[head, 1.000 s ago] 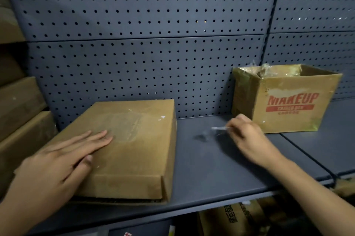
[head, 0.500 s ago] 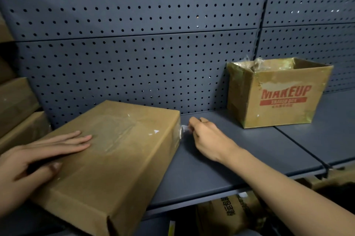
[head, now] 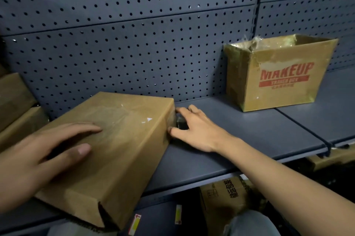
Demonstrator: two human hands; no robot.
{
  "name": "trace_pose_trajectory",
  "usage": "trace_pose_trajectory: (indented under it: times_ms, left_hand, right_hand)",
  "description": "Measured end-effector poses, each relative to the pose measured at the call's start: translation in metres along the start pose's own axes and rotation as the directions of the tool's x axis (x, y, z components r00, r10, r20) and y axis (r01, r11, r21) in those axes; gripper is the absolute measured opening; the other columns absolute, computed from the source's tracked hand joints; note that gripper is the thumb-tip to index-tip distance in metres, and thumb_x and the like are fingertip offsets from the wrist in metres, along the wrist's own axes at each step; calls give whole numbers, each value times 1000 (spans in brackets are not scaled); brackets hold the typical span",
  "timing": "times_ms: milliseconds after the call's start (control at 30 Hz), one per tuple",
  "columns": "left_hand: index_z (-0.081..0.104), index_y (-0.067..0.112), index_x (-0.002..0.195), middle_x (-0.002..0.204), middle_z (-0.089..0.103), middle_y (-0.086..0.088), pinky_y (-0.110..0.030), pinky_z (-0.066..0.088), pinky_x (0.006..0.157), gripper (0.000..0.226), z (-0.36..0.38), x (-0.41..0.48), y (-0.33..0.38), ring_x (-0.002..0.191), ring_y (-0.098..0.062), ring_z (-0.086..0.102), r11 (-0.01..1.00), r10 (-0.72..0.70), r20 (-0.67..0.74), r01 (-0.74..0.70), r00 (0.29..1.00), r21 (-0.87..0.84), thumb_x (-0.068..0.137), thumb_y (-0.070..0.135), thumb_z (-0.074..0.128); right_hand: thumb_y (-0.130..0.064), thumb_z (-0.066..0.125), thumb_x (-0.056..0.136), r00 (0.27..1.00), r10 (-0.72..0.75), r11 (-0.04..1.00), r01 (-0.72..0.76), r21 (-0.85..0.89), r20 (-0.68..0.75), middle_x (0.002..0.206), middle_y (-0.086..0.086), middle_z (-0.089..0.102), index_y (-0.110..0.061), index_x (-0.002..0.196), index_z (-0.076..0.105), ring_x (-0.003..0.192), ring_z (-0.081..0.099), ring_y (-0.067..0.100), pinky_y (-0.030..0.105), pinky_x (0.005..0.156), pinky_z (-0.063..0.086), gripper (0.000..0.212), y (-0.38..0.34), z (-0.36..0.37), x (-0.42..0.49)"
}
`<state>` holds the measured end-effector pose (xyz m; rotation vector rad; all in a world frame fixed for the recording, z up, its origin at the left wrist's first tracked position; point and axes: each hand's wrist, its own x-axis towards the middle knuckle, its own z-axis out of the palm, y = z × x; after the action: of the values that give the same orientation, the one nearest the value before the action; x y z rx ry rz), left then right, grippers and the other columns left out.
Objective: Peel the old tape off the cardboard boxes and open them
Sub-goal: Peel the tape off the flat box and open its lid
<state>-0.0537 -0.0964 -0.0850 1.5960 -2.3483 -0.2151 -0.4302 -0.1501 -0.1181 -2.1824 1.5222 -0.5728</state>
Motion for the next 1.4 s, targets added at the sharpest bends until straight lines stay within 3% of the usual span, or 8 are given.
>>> trace_pose_trajectory:
  times_ms: [167,333,500,667,1033,1200,1300,1400]
  left_hand:
    - [16,73,139,154,16,31,-57,18,118,81,6,4,70,144,-10,21,990,-124,106,115,987,85,64,98,33]
    - [15,72,140,158,17,25,-60,18,117,87,11,9,68,148,-18,22,987,-100,40,94,994,129,61,100,35]
    - [15,72,140,156,19,27,-59,19,118,89,10,9,69,148,-16,21,989,-101,22,99,995,107,58,102,34]
    - [13,72,140,154,16,31,-55,15,119,89,12,9,69,149,-15,18,986,-114,19,110,993,129,59,102,32]
    - [8,76,136,156,16,31,-48,9,121,91,9,5,86,149,-13,16,978,-172,33,166,985,124,52,107,21]
    - [6,77,136,155,12,34,-45,6,121,94,5,4,94,150,-10,6,976,-192,59,184,980,119,47,108,17]
    - [5,76,136,155,8,35,-45,4,121,95,3,4,96,151,-11,5,972,-205,81,193,975,137,47,108,15]
    - [3,76,136,157,7,33,-44,4,121,97,1,3,100,151,-11,6,968,-213,95,198,972,151,45,108,12]
  right_hand:
    - [-77,57,78,999,-52,996,52,-78,4,125,-2,40,-29,150,27,127,38,22,38,104,38,92,0,5,-5]
    - [-78,61,73,995,-93,991,91,-101,-21,128,-3,45,-27,150,26,123,41,19,36,101,39,98,-1,7,-8]
    - [-77,62,71,994,-95,991,89,-100,-56,120,-5,51,-28,138,39,120,46,20,35,96,41,86,-3,11,-8]
    - [-76,63,71,995,-74,995,69,-72,-63,137,-2,52,-28,142,38,130,44,20,36,101,40,90,-3,12,-8]
    - [-66,59,70,995,-13,1000,14,8,-97,100,-7,57,-30,114,51,100,56,18,36,87,50,58,-10,15,-9]
    - [-60,64,75,999,-22,992,28,126,-47,119,-7,57,-36,146,28,112,53,13,33,93,48,83,-9,12,-15]
    - [-58,74,76,994,-3,983,22,181,-105,115,-17,51,-38,130,30,103,47,3,25,86,40,72,-12,12,-23]
    - [-64,74,72,991,-40,987,59,147,-130,119,-18,45,-36,103,42,106,48,2,30,88,44,53,-10,18,-23]
